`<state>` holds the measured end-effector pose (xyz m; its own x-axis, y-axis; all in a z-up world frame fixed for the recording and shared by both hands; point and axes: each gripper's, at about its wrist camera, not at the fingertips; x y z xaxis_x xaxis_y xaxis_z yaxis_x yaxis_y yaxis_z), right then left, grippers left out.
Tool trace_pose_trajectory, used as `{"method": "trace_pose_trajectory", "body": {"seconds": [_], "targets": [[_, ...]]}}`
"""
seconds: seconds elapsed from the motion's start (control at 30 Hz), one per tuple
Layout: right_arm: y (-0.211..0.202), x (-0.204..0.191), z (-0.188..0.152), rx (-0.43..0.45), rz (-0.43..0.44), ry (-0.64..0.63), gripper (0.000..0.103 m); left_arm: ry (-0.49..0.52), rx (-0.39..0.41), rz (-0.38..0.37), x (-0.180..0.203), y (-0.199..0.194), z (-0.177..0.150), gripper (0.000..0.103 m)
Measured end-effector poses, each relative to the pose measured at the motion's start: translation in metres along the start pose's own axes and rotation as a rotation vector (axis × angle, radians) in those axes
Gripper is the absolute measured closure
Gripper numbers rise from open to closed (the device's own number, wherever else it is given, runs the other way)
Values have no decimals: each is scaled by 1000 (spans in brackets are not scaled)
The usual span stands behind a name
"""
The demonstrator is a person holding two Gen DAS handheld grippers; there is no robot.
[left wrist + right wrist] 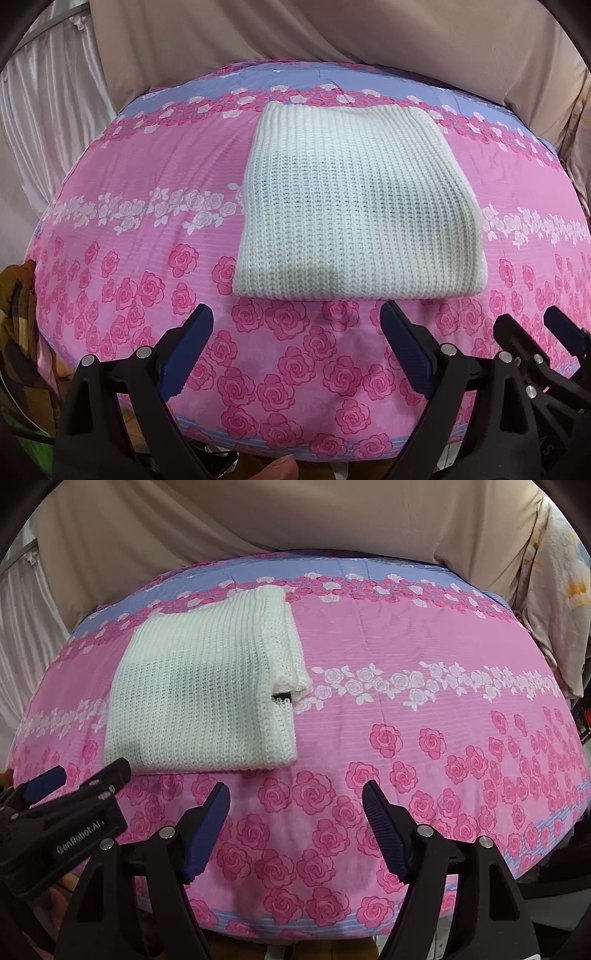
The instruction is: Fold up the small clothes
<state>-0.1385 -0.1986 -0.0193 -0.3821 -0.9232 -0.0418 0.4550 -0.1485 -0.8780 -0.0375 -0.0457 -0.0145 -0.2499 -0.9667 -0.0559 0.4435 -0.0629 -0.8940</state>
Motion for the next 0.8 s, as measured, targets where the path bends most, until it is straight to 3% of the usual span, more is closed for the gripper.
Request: {"method": "trace_pose_trajectory", "body": {"seconds": [0.8], "targets": [[-5,-4,-1,9,-13,17,30,14,36,53,2,-5,0,14]]}}
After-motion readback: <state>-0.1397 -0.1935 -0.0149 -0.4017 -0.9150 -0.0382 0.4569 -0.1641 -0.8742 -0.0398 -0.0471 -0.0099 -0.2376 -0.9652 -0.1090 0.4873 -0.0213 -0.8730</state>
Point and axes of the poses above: each gripper's, at about its wrist camera, not at the fingertips, and y roughly the way its jaws point, x to its right, z to its top, and after that the axes turned 1 degree about -z, right-handed
